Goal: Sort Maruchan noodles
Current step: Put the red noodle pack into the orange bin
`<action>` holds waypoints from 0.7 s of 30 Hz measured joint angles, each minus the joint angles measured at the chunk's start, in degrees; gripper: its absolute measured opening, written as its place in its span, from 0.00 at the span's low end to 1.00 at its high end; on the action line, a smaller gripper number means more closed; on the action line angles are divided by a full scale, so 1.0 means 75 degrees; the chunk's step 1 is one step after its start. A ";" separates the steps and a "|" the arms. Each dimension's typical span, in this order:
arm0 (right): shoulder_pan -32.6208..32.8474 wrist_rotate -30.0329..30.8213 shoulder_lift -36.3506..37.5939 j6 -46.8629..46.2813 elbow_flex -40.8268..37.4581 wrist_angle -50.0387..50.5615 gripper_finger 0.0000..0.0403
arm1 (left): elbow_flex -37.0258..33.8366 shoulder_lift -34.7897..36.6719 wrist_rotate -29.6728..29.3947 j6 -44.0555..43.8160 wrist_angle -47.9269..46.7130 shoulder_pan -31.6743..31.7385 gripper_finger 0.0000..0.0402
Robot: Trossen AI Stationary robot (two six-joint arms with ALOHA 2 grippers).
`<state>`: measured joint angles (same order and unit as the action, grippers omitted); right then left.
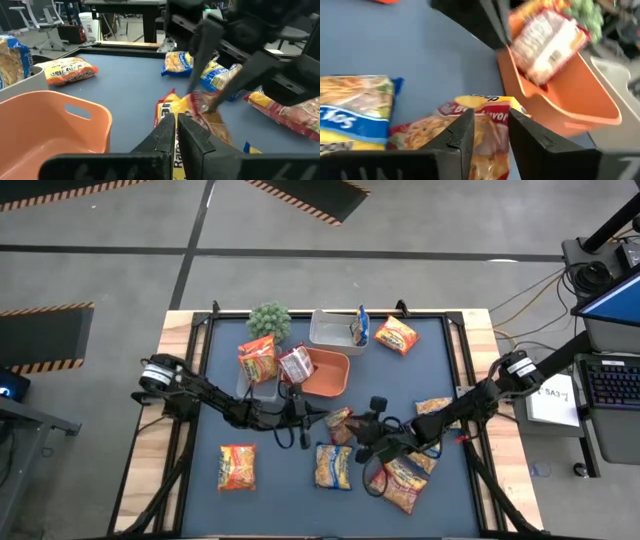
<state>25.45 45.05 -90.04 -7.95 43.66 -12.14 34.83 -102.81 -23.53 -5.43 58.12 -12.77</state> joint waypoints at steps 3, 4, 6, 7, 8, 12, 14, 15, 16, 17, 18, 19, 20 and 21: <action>-0.0026 0.0000 0.0294 -0.0549 -0.0003 0.0716 0.28 | -0.0003 0.0386 0.0003 0.0003 -0.0538 -0.0010 0.00; -0.0029 -0.0008 0.0436 -0.0686 -0.0003 0.0927 0.27 | -0.0003 0.0531 0.0003 0.0003 -0.0745 -0.0013 0.00; -0.0029 -0.0011 0.0741 -0.0818 0.0000 0.1227 0.27 | -0.0003 0.0763 0.0004 0.0003 -0.1126 -0.0021 0.00; -0.0029 -0.0015 0.0913 -0.0860 0.0000 0.1376 0.27 | -0.0003 0.0872 0.0004 0.0001 -0.1309 -0.0021 0.00; -0.0038 -0.0026 0.1080 -0.0944 0.0000 0.1474 0.26 | -0.0003 0.0959 0.0003 0.0000 -0.1447 -0.0021 0.00; -0.0209 -0.0704 0.1733 -0.1221 0.0000 0.1824 0.22 | -0.0003 0.1097 0.0037 -0.0246 -0.1808 -0.0021 0.00; -0.0312 -0.1240 0.1871 -0.1268 -0.0039 0.1799 0.16 | -0.0006 0.1080 0.0230 -0.0489 -0.1939 -0.0021 0.00; -0.0352 -0.1351 0.1880 -0.1276 -0.0067 0.1791 0.13 | -0.0004 0.1050 0.0353 -0.0625 -0.1947 -0.0023 0.00; -0.0377 -0.1395 0.1865 -0.1275 -0.0094 0.1772 0.10 | -0.0006 0.1034 0.0449 -0.0749 -0.1967 -0.0032 0.00; -0.0404 -0.1396 0.1795 -0.1268 -0.0116 0.1735 0.07 | -0.0004 0.1024 0.0475 -0.0883 -0.2013 -0.0049 0.00; -0.0432 -0.1399 0.1690 -0.1256 -0.0134 0.1651 0.04 | -0.0005 0.1024 0.0475 -0.1037 -0.2047 -0.0062 0.00; -0.0452 -0.1410 0.1571 -0.1224 -0.0173 0.1522 0.03 | -0.0003 0.1024 0.0475 -0.1156 -0.2058 -0.0066 0.00; -0.0466 -0.1410 0.1417 -0.1210 -0.0221 0.1364 0.03 | -0.0003 0.1024 0.0475 -0.1298 -0.2074 -0.0074 0.00; -0.0483 -0.1410 0.1232 -0.1173 -0.0247 0.1181 0.03 | -0.0003 0.1024 0.0475 -0.1443 -0.2075 -0.0079 0.00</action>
<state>21.82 34.48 -80.81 -16.74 41.81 -3.28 34.80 -95.13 -19.97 -16.26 42.56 -13.36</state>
